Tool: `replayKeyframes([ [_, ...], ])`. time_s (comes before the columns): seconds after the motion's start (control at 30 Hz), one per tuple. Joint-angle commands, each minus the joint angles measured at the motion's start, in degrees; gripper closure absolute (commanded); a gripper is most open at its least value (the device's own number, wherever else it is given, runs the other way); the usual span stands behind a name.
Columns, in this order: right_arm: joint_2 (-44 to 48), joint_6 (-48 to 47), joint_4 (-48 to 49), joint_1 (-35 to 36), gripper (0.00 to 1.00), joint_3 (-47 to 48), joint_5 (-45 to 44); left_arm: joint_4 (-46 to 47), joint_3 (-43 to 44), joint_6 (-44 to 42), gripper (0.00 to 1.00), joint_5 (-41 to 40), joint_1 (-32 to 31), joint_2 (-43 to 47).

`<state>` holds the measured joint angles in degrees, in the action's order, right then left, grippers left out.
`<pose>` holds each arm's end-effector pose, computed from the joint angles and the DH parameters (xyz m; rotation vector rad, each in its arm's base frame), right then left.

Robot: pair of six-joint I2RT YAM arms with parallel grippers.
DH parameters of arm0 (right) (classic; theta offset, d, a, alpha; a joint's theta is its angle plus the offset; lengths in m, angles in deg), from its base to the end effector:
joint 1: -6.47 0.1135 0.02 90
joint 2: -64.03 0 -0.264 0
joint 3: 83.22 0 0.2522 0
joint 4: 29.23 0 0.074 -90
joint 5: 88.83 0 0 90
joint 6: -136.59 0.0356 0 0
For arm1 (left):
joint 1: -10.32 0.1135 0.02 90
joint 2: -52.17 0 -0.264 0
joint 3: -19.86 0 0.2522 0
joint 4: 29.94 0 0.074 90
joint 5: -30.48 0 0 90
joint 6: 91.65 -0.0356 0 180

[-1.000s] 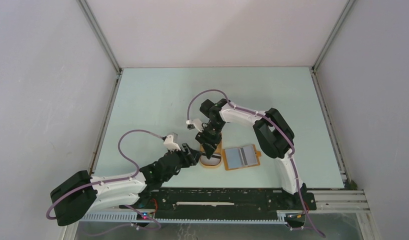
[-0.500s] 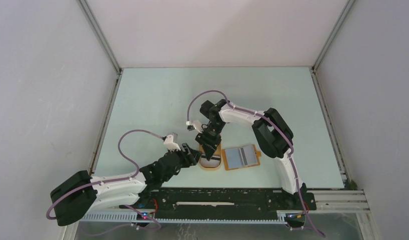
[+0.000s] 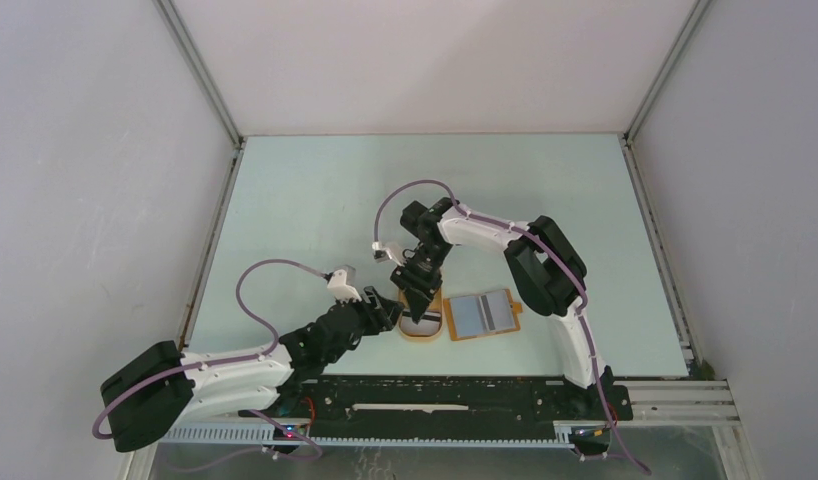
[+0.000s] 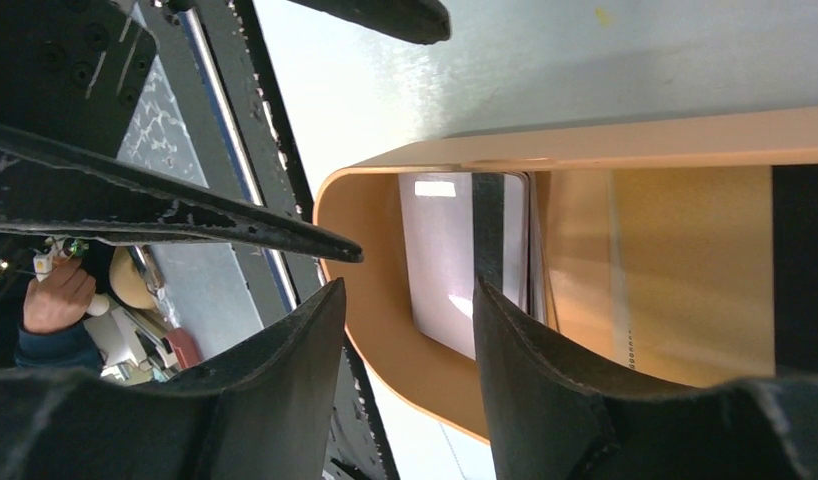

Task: Put the credit cards into the card holder
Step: Pick up the credit card from the storage box.

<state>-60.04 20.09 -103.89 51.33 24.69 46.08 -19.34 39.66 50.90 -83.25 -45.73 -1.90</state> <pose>0.2720 0.3061 0.1628 1.6176 -2.2669 -1.1331 0.1075 -0.1340 0.1425 -0.2159 2.0311 -0.8258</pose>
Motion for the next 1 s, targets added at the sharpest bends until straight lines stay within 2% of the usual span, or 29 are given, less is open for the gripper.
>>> replayKeyframes([
  [0.0,0.1,1.1,1.7,-0.2,0.4,1.3,-3.5,1.6,-0.4,0.4,0.36,0.0,0.4,-0.1],
  [0.33,-0.7,1.4,3.0,-0.5,0.39,0.4,-7.4,1.2,1.3,0.2,0.4,1.8,0.4,-3.9],
  [0.97,-3.5,0.2,-1.7,0.4,0.41,1.7,2.8,-5.5,6.8,-1.4,0.77,1.5,0.4,-7.0],
])
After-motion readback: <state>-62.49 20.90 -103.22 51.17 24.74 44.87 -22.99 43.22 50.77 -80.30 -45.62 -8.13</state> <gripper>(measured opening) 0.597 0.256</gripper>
